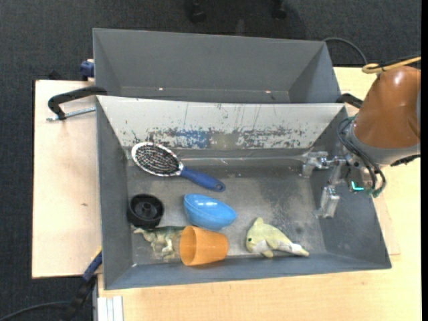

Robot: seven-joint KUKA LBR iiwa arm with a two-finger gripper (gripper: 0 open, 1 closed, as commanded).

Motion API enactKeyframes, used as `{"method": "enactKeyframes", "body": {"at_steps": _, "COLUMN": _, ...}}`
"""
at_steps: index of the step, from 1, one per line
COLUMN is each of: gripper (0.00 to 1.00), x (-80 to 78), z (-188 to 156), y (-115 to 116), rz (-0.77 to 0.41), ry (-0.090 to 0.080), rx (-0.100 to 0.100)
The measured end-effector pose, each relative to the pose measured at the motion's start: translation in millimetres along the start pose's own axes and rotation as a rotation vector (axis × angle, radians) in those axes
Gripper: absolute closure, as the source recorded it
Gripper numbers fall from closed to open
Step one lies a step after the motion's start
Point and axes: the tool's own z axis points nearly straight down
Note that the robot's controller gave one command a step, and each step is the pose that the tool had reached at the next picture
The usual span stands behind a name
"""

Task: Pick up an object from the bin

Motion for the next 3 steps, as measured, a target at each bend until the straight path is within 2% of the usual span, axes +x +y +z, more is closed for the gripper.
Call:
{"method": "enactKeyframes", "body": {"at_steps": 1, "gripper": 0.00, "x": 24.5, "z": 22, "y": 58, "rz": -0.112, "ry": -0.003, "rx": -0.002}}
{"method": "enactKeyframes", "body": {"at_steps": 2, "gripper": 0.00, "x": 54.8, "z": 54, "y": 98, "rz": -0.467, "ry": -0.007, "rx": 0.001}}
{"method": "enactKeyframes", "body": {"at_steps": 3, "gripper": 0.00, "x": 50.1, "z": 56, "y": 134, "rz": -0.299, "ry": -0.009, "rx": 0.001}}
